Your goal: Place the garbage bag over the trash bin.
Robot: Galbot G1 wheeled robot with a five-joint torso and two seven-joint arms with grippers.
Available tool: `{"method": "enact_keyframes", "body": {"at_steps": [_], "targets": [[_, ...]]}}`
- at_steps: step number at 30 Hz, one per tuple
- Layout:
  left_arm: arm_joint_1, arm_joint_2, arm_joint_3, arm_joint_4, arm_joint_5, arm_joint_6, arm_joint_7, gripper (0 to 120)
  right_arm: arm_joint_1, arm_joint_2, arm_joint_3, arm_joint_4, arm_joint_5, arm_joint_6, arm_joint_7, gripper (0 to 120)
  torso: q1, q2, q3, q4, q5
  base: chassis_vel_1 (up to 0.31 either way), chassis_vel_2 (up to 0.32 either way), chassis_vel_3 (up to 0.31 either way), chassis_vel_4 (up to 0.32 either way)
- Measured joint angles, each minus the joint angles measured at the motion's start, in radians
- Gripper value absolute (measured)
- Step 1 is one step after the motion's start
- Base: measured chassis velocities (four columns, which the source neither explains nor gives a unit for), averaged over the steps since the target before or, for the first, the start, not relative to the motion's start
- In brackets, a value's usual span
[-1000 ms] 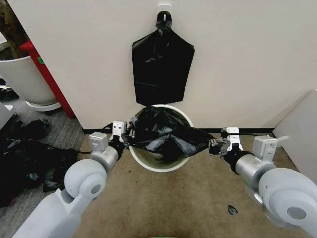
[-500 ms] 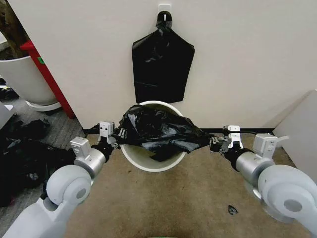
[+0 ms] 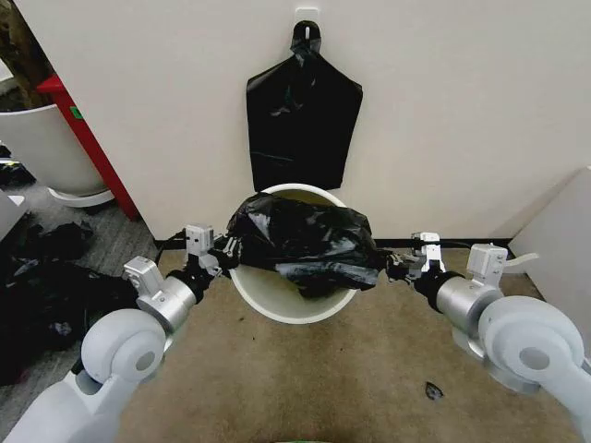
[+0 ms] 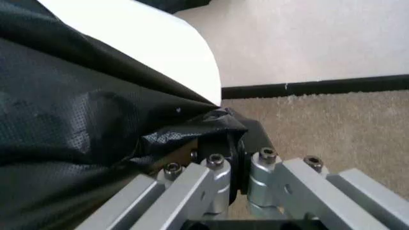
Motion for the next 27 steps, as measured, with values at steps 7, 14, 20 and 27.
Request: {"method": "enact_keyframes", "body": {"at_steps": [7, 14, 20, 27], "targets": [[0.0, -0.009, 0.003, -0.001, -0.017, 0.004, -0.02, 1, -0.004, 0.003, -0.001, 0.029, 0.001, -0.001, 0.031, 0, 0.0, 0.0, 0.0, 0.0001, 0.0, 0.0, 0.0, 0.0, 0.0], [0.002, -0.022, 0.017, 0.033, 0.015, 0.034, -0.065, 1, -0.035, -0.024, 0.045, 0.102, -0.005, 0.002, 0.073, 23, 0.0, 0.0, 0.0, 0.0001, -0.0002, 0.0, 0.0, 0.0, 0.0], [-0.002, -0.033, 0.023, 0.057, 0.02, 0.062, -0.159, 1, -0.049, -0.042, 0.074, 0.135, -0.014, 0.002, 0.095, 45, 0.0, 0.0, 0.0, 0.0001, 0.0, 0.0, 0.0, 0.0, 0.0], [-0.011, -0.043, 0.028, 0.061, 0.006, 0.072, -0.247, 1, -0.045, -0.046, 0.116, 0.14, 0.061, 0.027, 0.157, 68, 0.0, 0.0, 0.0, 0.0, 0.0, 0.0, 0.0, 0.0, 0.0]]}}
